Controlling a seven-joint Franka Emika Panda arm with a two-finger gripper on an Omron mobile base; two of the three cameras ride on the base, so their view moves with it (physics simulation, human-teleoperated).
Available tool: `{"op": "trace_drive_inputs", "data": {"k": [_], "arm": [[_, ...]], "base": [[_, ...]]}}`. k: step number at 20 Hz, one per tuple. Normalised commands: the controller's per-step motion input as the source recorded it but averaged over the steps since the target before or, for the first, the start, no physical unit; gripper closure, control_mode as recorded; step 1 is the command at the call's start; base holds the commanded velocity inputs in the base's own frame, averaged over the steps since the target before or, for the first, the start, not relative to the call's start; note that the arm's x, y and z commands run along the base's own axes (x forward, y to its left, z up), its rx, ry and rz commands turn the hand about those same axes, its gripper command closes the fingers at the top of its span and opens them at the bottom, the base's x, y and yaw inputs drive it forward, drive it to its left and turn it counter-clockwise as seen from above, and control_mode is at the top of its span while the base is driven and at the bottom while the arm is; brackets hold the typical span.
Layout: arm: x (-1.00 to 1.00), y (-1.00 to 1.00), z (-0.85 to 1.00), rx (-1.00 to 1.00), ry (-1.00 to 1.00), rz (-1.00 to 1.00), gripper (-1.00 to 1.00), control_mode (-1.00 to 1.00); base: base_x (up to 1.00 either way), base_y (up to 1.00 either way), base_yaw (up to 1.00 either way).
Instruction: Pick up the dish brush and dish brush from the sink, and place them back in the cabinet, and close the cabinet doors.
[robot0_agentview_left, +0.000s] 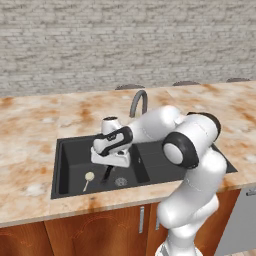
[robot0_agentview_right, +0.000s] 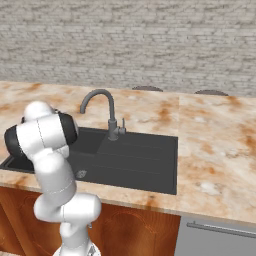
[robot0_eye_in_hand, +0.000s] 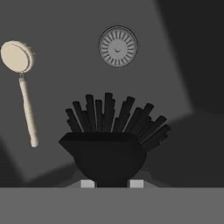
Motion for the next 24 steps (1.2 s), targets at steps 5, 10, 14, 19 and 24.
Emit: {"op": "trace_drive_inputs", "data": {"k": [5,10,14,19,24], "arm": [[-0.56,-0.38,0.37,0.0,0.0,0.14,1.0,-1.0],[-0.48,-0.45,0.44,0.0,0.0,0.06,1.0,-1.0],[-0.41,-0.42,0.55,0.0,0.01,0.04,1.0,-1.0],[-0.4,-0.51,0.3,0.0,0.0,0.03,1.0,-1.0],[-0.32,-0.44,0.32,0.0,0.0,0.01,1.0,-1.0]], "base": [[0.0,0.0,0.0],[0.0,0.0,0.0],[0.0,0.0,0.0],[0.0,0.0,0.0],[0.0,0.0,0.0]]}}
